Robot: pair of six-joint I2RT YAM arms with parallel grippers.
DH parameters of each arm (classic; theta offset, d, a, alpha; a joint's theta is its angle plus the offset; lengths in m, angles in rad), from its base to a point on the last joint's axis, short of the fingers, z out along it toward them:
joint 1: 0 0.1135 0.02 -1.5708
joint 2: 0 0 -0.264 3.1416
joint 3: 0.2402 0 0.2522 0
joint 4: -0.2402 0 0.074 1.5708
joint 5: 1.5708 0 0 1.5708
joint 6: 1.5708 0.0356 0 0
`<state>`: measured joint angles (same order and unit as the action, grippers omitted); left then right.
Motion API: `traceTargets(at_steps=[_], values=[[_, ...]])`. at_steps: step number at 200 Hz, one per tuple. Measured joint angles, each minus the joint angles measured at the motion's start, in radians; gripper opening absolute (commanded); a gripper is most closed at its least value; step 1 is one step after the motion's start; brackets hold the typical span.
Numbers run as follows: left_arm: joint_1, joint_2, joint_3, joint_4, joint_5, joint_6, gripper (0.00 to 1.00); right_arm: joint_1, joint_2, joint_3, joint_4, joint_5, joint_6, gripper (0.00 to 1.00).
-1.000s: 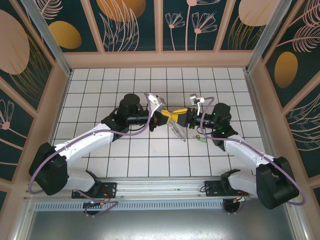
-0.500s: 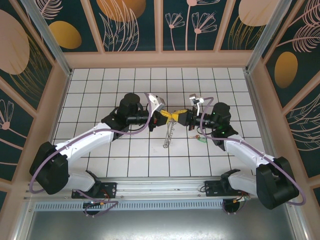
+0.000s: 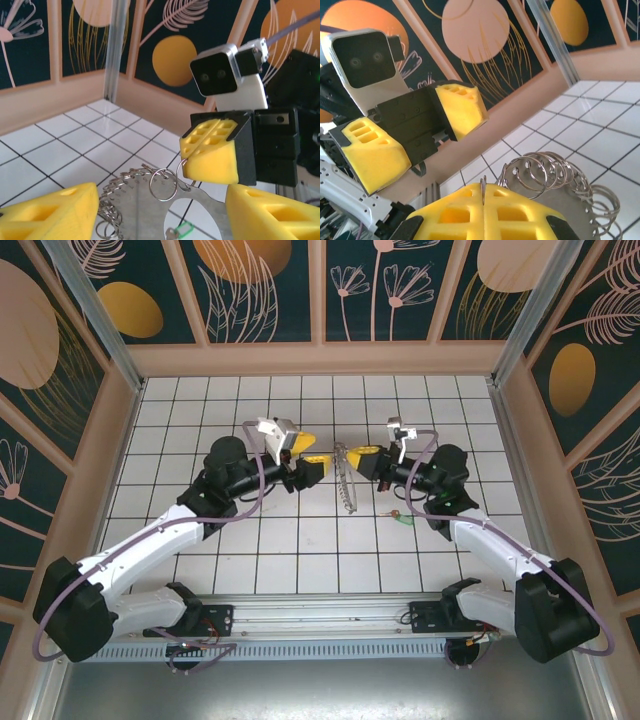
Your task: Put the keys on the keyring
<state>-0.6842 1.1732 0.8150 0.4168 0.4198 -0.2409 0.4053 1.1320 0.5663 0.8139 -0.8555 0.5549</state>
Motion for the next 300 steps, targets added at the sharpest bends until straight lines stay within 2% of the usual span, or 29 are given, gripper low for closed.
traceTargets(at_steps=[25, 67, 112, 168, 210, 300], values=[[0.0, 0.0, 0.0, 0.03, 0.008, -0.035, 0.62, 0.0, 0.0, 0.002, 0.089, 0.034, 0.05, 0.0], [0.0, 0.008, 0.0, 0.127, 0.108, -0.096, 0.48, 0.02, 0.0, 0.027, 0.175, 0.088, 0.111, 0.0], [0.008, 0.051, 0.016, 0.179, 0.18, -0.135, 0.47, 0.048, 0.0, 0.059, 0.196, 0.113, 0.134, 0.0], [0.111, 0.114, 0.016, 0.369, 0.311, -0.315, 0.44, 0.073, 0.0, 0.061, 0.195, 0.126, 0.133, 0.0], [0.115, 0.154, 0.016, 0.428, 0.41, -0.382, 0.42, 0.076, 0.007, 0.061, 0.192, 0.129, 0.132, 0.0], [0.115, 0.165, 0.023, 0.432, 0.433, -0.377, 0.39, 0.09, 0.067, 0.075, 0.192, 0.13, 0.133, 0.0]])
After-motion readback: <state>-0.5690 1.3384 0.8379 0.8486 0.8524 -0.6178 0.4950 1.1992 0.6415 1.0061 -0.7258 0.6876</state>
